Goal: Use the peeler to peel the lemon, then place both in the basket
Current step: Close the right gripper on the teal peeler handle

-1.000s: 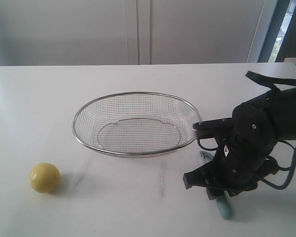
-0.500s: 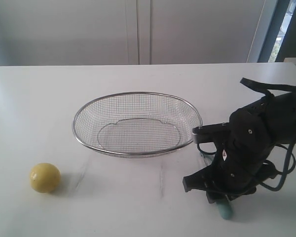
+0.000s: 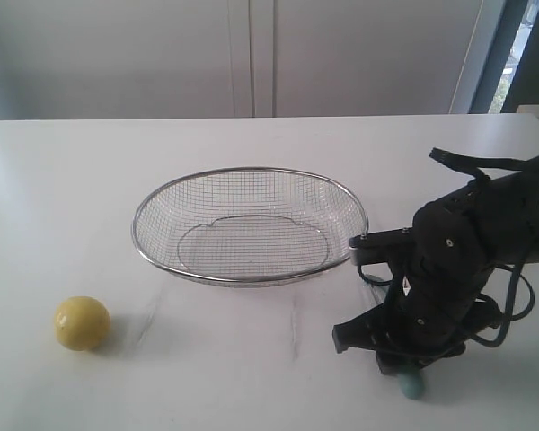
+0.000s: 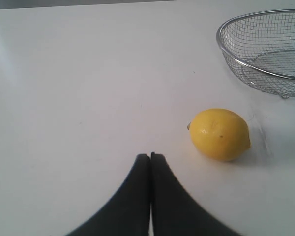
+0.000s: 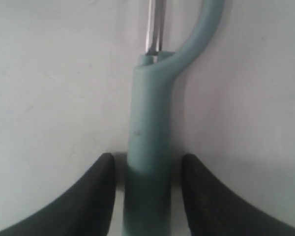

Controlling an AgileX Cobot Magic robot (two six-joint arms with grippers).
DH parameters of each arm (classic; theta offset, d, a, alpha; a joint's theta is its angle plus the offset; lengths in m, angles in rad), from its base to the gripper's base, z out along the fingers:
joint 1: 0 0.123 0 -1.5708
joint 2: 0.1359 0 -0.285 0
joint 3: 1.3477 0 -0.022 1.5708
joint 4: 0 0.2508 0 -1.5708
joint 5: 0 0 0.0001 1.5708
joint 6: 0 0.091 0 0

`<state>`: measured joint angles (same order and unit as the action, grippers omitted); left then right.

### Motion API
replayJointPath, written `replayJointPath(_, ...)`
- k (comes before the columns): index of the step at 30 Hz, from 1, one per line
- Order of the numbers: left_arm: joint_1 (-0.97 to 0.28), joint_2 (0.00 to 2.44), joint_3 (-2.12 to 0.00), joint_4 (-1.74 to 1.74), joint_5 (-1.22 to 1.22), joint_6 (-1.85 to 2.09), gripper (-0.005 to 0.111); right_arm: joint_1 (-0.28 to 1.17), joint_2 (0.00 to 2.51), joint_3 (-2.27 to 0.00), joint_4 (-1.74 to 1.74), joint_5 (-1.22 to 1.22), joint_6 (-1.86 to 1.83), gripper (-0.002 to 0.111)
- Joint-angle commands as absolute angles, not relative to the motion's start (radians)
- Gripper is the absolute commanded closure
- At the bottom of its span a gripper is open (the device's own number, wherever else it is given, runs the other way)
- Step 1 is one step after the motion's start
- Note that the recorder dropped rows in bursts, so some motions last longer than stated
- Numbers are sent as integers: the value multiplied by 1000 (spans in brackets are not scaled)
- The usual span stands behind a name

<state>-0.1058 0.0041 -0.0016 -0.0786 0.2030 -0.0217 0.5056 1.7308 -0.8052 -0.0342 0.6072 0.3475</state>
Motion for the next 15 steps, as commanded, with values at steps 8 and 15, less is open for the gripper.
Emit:
replayJointPath(8,-113,0,0,-81,202,-21,107,498,1749,-798,-31,605,368,80)
replayJointPath(15,-113,0,0,-81,202,-21,107,498,1747,-798,-34,587,393,104)
